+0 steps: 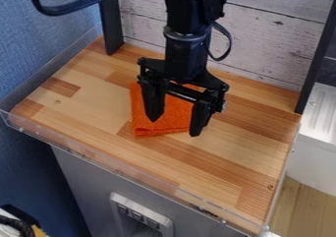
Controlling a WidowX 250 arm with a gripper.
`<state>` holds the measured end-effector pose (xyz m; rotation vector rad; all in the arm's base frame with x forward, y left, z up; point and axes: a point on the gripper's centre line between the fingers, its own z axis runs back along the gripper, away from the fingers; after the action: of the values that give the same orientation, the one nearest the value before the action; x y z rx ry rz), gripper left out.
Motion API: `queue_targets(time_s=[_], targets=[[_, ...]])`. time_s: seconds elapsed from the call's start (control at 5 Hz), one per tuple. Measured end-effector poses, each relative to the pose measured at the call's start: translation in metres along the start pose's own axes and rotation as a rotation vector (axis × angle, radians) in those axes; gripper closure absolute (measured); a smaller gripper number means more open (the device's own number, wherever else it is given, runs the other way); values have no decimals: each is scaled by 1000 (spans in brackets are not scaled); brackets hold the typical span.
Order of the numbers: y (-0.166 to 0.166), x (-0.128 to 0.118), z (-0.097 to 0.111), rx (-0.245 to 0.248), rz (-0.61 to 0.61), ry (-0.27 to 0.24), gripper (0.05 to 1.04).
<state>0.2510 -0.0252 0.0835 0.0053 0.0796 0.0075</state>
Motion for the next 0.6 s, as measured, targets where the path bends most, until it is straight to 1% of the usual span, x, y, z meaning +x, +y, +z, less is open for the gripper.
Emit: queue_targets(time_s=[0.2,0.4,0.6], targets=[[12,3,0,-4,-84,-9,87],[30,15,-3,-7,-225,-30,87],[49,31,-4,-8,-380,-64,85]])
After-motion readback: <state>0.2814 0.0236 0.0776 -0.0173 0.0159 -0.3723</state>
